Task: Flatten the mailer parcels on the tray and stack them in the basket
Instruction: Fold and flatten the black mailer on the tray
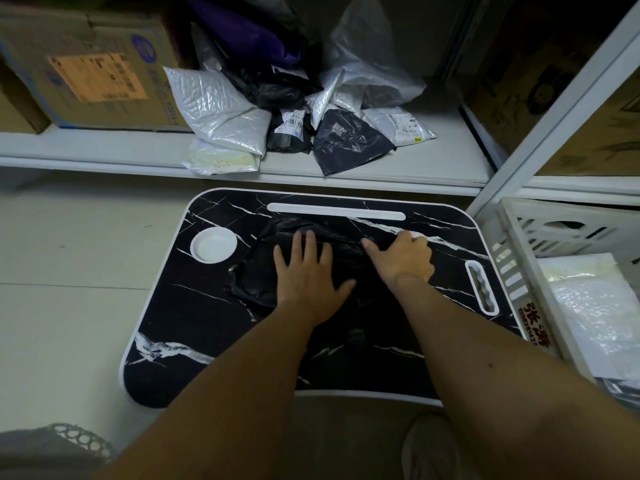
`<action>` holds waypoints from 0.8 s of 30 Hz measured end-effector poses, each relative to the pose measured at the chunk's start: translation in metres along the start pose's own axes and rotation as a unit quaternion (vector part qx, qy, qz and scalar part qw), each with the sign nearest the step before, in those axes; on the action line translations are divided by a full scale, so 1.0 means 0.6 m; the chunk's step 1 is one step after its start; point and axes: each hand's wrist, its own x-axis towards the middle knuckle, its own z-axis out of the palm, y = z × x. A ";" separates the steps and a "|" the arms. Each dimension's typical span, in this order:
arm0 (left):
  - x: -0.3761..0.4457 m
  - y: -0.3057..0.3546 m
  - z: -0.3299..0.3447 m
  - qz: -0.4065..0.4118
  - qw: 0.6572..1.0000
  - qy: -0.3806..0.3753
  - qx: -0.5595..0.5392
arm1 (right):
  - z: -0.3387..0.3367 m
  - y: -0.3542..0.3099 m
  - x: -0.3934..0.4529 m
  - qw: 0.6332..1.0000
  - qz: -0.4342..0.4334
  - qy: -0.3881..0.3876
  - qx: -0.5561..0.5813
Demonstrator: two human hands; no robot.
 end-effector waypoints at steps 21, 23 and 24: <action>-0.024 -0.022 0.007 -0.140 0.990 0.030 -0.022 | 0.050 -0.096 -0.038 0.951 -0.295 0.070 -0.067; -0.025 -0.038 0.012 -0.124 0.991 0.008 -0.044 | 0.053 -0.110 -0.025 0.971 -0.235 -0.005 -0.050; -0.025 -0.043 0.011 -0.124 0.989 0.024 -0.079 | 0.050 -0.114 -0.017 0.975 -0.214 -0.039 -0.045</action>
